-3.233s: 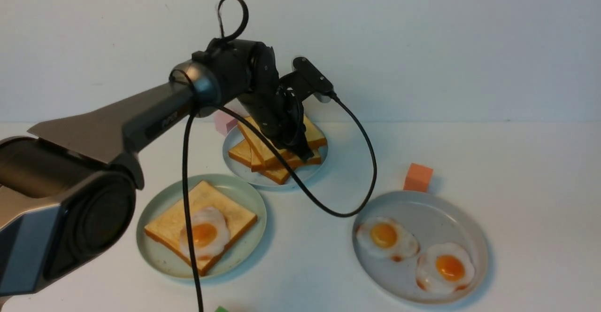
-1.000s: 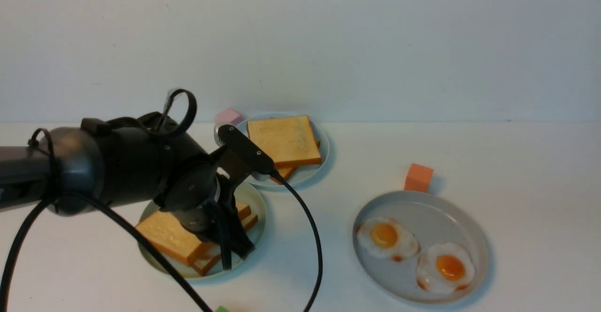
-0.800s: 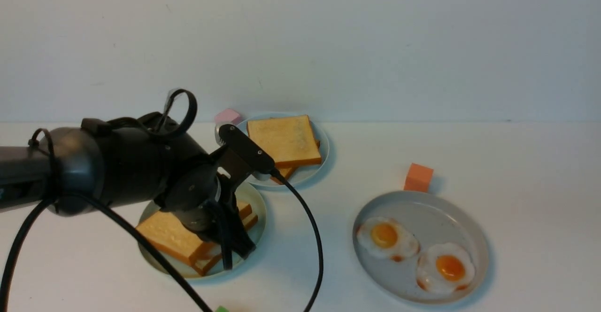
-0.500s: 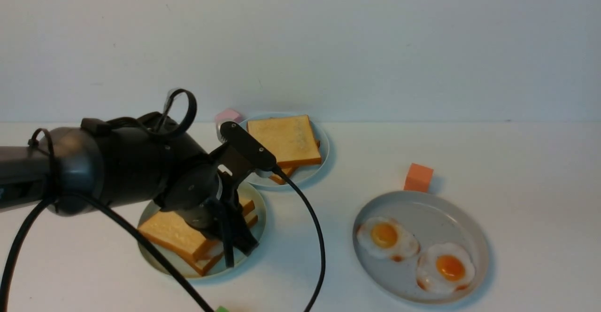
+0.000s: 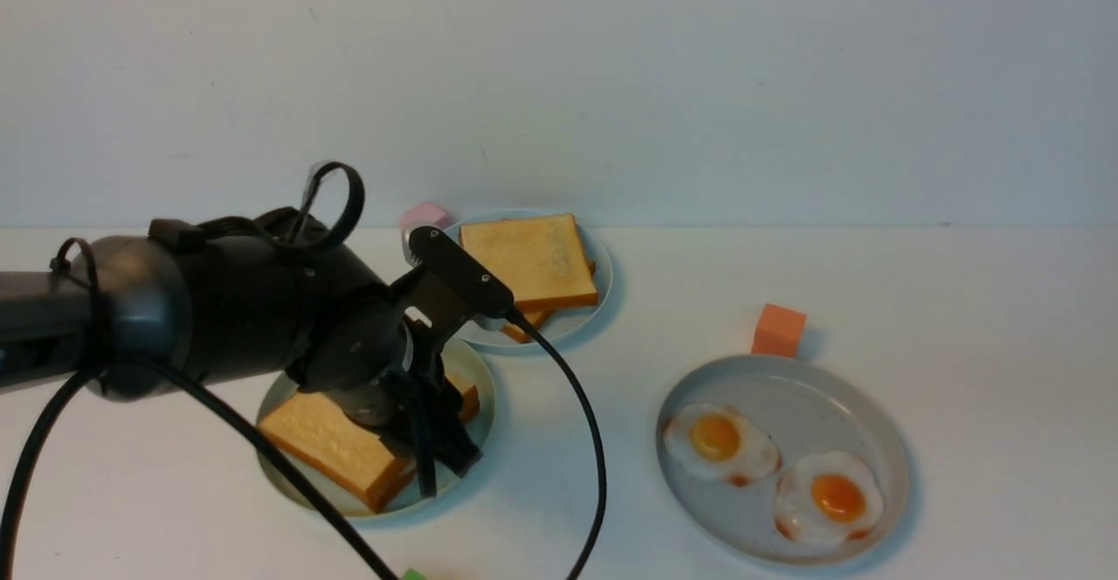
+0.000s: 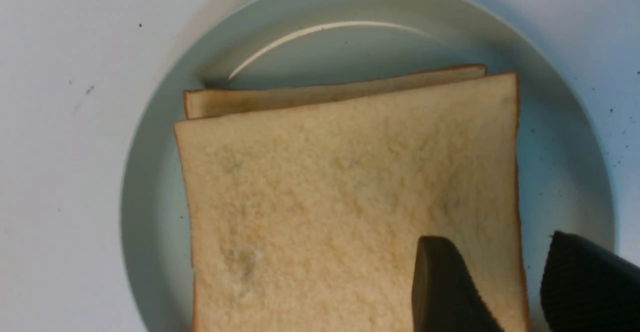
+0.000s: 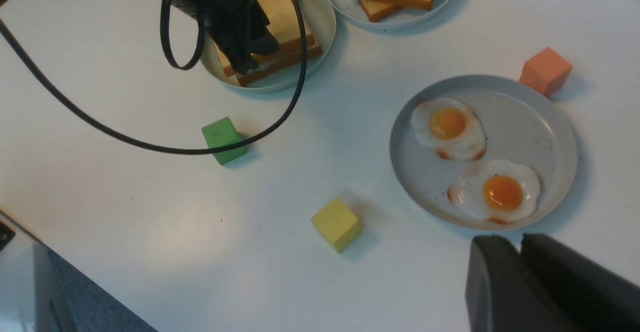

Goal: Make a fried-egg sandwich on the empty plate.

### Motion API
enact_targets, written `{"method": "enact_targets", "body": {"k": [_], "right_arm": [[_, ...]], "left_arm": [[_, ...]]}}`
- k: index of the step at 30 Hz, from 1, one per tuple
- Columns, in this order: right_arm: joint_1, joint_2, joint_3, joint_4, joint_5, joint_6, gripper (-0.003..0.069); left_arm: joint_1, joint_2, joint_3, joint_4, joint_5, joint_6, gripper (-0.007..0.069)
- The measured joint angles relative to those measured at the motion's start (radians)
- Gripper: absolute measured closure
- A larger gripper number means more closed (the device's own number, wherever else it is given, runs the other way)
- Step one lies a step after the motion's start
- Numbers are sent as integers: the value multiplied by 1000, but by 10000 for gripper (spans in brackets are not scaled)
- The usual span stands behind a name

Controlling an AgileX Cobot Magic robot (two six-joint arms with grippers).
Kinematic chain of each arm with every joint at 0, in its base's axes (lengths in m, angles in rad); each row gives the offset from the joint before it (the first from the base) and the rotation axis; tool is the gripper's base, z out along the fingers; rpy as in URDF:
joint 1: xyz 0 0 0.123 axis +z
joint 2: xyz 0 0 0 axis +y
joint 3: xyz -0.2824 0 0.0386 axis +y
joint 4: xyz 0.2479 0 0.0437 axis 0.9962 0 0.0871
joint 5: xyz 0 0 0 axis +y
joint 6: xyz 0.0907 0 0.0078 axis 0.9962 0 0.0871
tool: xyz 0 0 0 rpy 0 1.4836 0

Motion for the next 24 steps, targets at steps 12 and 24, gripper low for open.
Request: {"method": "enact_targets", "body": {"k": [12, 24], "right_arm": [[0, 0, 0, 0, -13, 0, 554], [0, 0, 0, 35, -26, 0, 550]], "left_arm": [[-60, -505, 39, -290, 51, 8, 530], [-129, -1412, 643, -420, -287, 7, 638]]}}
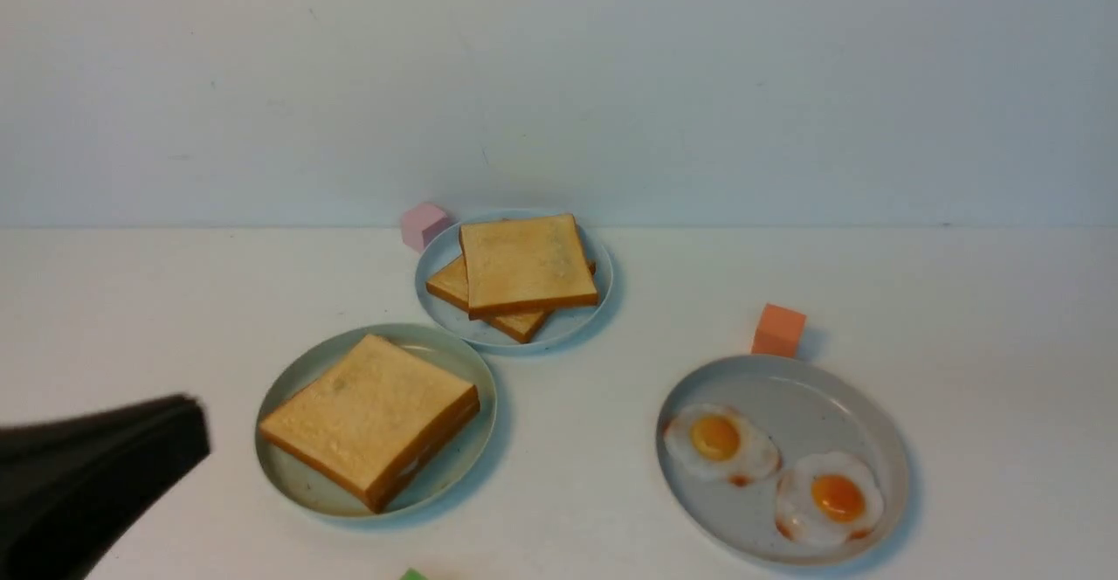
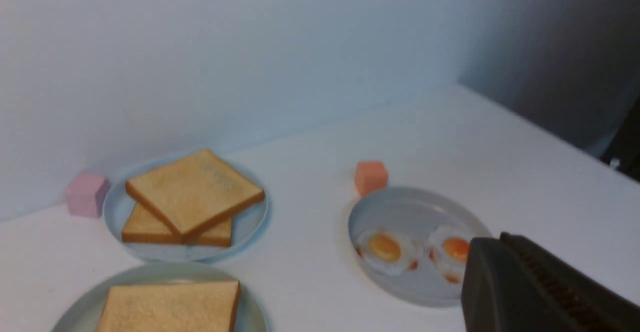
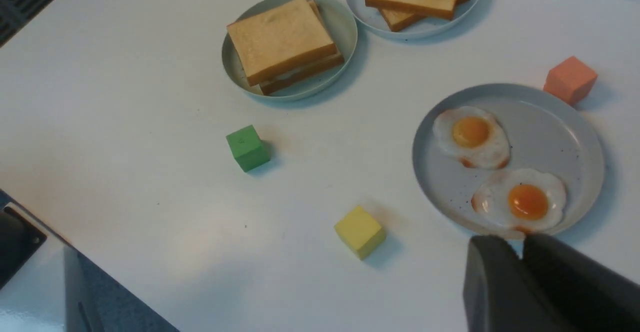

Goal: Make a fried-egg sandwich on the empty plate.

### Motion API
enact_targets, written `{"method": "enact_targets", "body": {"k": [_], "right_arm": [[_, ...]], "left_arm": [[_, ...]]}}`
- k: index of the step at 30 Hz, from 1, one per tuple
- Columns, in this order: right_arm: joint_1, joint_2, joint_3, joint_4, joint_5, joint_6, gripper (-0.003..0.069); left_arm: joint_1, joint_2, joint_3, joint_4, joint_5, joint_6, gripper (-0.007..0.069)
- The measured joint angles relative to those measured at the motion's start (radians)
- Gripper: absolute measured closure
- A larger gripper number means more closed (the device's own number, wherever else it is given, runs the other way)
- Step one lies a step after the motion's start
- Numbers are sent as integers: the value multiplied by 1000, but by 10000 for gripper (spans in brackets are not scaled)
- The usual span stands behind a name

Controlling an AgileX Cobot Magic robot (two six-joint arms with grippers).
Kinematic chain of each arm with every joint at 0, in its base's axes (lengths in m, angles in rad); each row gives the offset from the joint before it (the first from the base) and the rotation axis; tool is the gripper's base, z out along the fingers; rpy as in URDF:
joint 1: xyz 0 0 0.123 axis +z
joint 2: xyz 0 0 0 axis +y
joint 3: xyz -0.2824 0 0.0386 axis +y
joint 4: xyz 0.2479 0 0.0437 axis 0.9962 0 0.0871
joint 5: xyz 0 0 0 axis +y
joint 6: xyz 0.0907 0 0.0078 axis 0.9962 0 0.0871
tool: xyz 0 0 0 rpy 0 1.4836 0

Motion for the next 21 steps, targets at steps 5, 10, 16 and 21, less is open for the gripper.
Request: {"method": "enact_targets", "body": {"k": [5, 10, 16, 21], "right_arm": [[0, 0, 0, 2, 0, 0, 545], [0, 0, 0, 2, 0, 0, 543], [0, 0, 0, 2, 0, 0, 536], [-6, 0, 0, 4, 0, 0, 529]], "left_arm": [[0, -247, 186, -4, -51, -1, 638], [0, -322, 257, -4, -49, -1, 638], [0, -327, 268, -4, -12, -3, 638], [0, -327, 268, -4, 10, -3, 638]]}}
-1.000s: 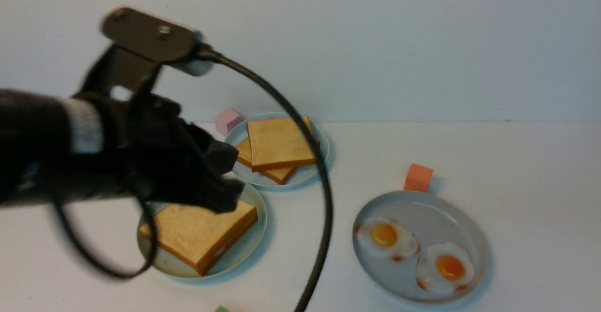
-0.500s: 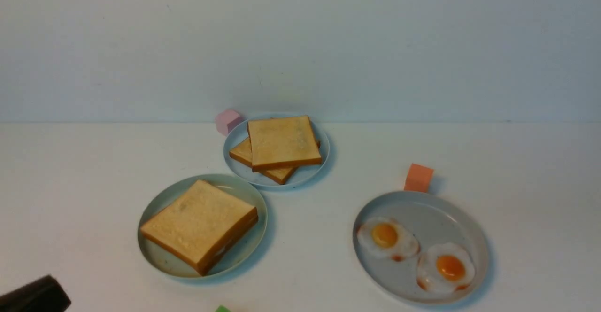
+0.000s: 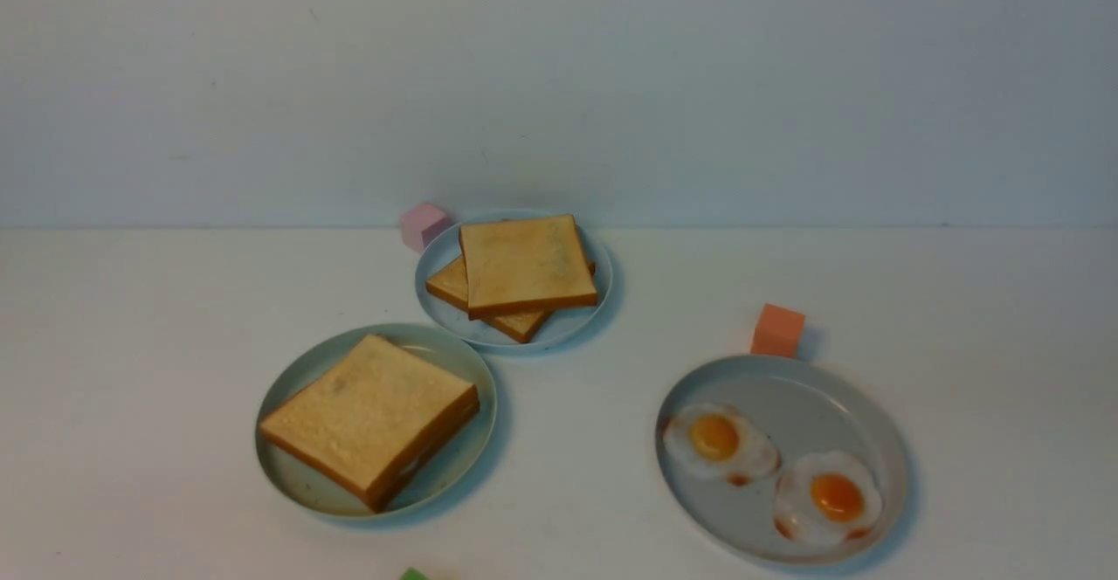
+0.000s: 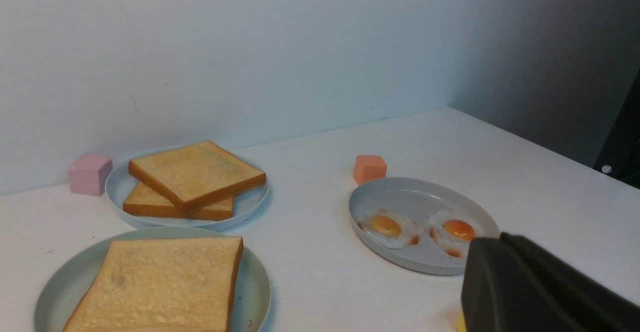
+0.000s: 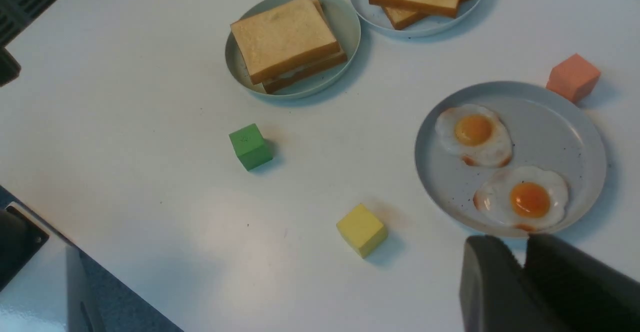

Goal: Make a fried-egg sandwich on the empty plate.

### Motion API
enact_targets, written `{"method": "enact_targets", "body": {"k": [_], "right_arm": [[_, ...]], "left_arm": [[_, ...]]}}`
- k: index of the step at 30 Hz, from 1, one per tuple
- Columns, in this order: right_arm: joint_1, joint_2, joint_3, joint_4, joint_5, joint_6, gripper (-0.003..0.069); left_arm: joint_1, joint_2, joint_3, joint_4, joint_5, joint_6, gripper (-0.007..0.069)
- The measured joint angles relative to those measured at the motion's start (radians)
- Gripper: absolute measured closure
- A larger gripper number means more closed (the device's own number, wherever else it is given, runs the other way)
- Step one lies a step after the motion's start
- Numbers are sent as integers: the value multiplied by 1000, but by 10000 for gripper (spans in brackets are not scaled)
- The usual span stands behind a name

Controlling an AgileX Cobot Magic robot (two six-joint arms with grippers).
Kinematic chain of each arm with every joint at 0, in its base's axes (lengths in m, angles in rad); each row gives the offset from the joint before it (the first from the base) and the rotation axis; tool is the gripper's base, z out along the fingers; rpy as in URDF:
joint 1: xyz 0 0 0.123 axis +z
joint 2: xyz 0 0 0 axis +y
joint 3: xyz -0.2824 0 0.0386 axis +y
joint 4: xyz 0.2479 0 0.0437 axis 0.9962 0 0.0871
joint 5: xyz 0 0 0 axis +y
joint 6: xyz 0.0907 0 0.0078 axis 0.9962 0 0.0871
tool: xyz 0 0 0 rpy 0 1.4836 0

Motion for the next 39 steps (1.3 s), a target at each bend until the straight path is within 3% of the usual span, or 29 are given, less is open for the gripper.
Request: {"method": "enact_targets", "body": {"k": [2, 6, 9, 10, 12, 15, 19, 25, 39], "right_arm": [[-19, 0, 0, 7, 1, 0, 527], [-182, -4, 4, 23, 1, -2, 530], [-296, -35, 46, 44, -16, -39, 572], [-402, -79, 115, 78, -64, -100, 626], [-520, -156, 233, 117, -181, -194, 666], [-722, -296, 494, 196, -414, -314, 669], [-900, -460, 788, 318, -598, -414, 669], [-967, -603, 1036, 364, -673, -478, 671], [-969, -621, 1056, 383, -720, -493, 668]], "left_arm": [[0, 0, 0, 0, 1, 0, 638], [0, 0, 0, 0, 1, 0, 638], [0, 0, 0, 0, 1, 0, 638], [0, 0, 0, 0, 1, 0, 638], [0, -1, 0, 0, 1, 0, 638], [0, -1, 0, 0, 1, 0, 638], [0, -1, 0, 0, 1, 0, 638], [0, -1, 0, 0, 1, 0, 637], [0, -1, 0, 0, 1, -1, 627]]}}
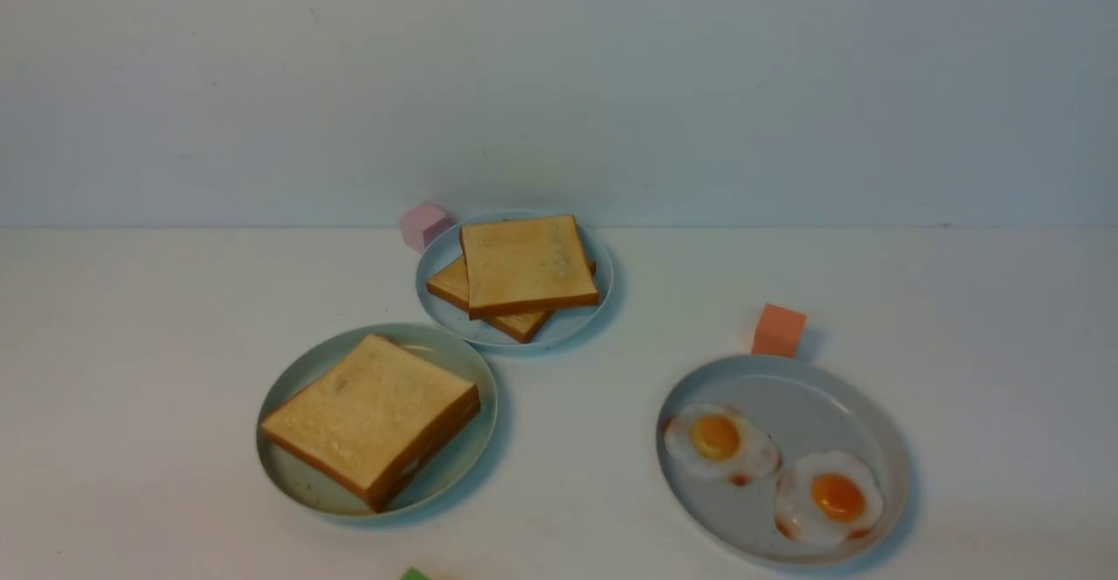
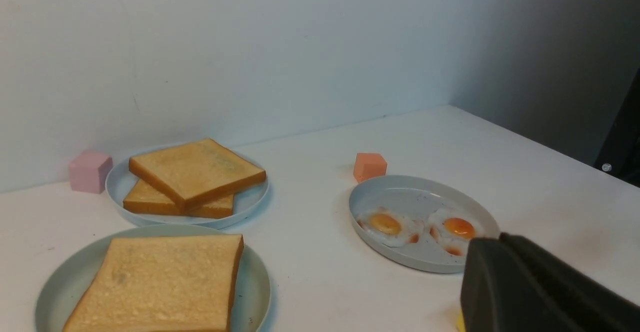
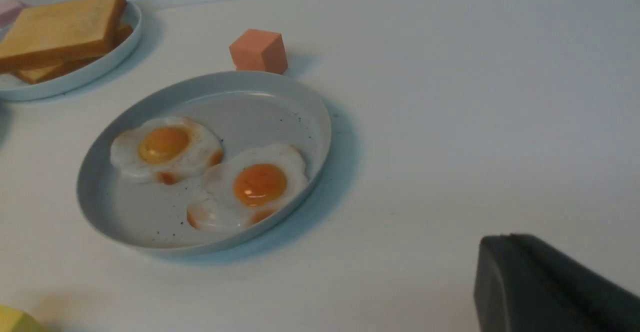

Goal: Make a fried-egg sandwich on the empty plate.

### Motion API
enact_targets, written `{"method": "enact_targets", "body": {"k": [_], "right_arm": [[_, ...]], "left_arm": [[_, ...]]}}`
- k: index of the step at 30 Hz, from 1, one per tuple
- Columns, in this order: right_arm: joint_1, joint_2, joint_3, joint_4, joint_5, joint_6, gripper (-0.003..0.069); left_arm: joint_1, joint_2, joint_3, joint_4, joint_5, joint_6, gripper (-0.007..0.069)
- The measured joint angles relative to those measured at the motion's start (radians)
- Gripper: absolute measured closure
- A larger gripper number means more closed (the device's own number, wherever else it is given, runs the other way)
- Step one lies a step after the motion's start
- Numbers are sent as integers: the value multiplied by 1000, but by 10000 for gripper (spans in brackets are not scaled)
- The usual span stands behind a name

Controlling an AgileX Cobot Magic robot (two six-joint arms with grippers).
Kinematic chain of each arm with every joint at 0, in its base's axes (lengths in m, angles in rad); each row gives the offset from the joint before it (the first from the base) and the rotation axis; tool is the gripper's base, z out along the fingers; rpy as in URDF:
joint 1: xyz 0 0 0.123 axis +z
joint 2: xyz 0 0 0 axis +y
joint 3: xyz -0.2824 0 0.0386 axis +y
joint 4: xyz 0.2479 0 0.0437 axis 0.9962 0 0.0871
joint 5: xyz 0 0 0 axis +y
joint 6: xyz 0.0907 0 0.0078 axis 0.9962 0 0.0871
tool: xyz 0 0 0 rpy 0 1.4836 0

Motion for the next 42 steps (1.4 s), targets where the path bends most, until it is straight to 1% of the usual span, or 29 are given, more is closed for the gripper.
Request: {"method": "enact_targets", "body": {"k": [17, 21, 23, 24, 25, 26, 27, 28, 29, 31, 32, 33, 34, 37, 39, 42], "right_arm": [[0, 0, 1, 1, -1, -1, 659], [0, 0, 1, 1, -1, -1, 657], [0, 0, 1, 1, -1, -1, 655], [0, 0, 1, 1, -1, -1, 655], [0, 0, 1, 1, -1, -1, 654], [0, 0, 1, 1, -1, -1, 653], [0, 0, 1, 1, -1, -1, 652], [0, 0, 1, 1, -1, -1, 652], [0, 0, 1, 1, -1, -1, 652], [0, 0, 1, 1, -1, -1, 652], [0, 0, 1, 1, -1, -1, 651], [0, 0, 1, 1, -1, -1, 650], [0, 0, 1, 1, -1, -1, 649], [0, 0, 1, 1, -1, -1, 645], [0, 0, 1, 1, -1, -1, 644], [0, 0, 1, 1, -1, -1, 641]], "left_arm": [[0, 0, 0, 0, 0, 0, 613], [6, 0, 15, 13, -27, 0, 610], [71, -1, 29, 28, -84, -12, 617], [122, -1, 38, 32, -110, -28, 629], [198, -1, 49, 40, -131, -45, 638], [198, -1, 49, 40, -135, -48, 638], [329, -1, 73, 61, -155, -77, 638], [343, -1, 76, 63, -156, -80, 638], [459, -1, 108, 77, -156, -106, 638], [577, -1, 153, 83, -144, -158, 638], [620, -1, 165, 83, -127, -182, 638], [627, -1, 167, 83, -114, -194, 638], [663, -1, 169, 85, -53, -229, 638], [690, -1, 175, 86, 107, -259, 638], [692, -1, 178, 86, 150, -263, 638], [692, -1, 178, 86, 165, -267, 638]]}}
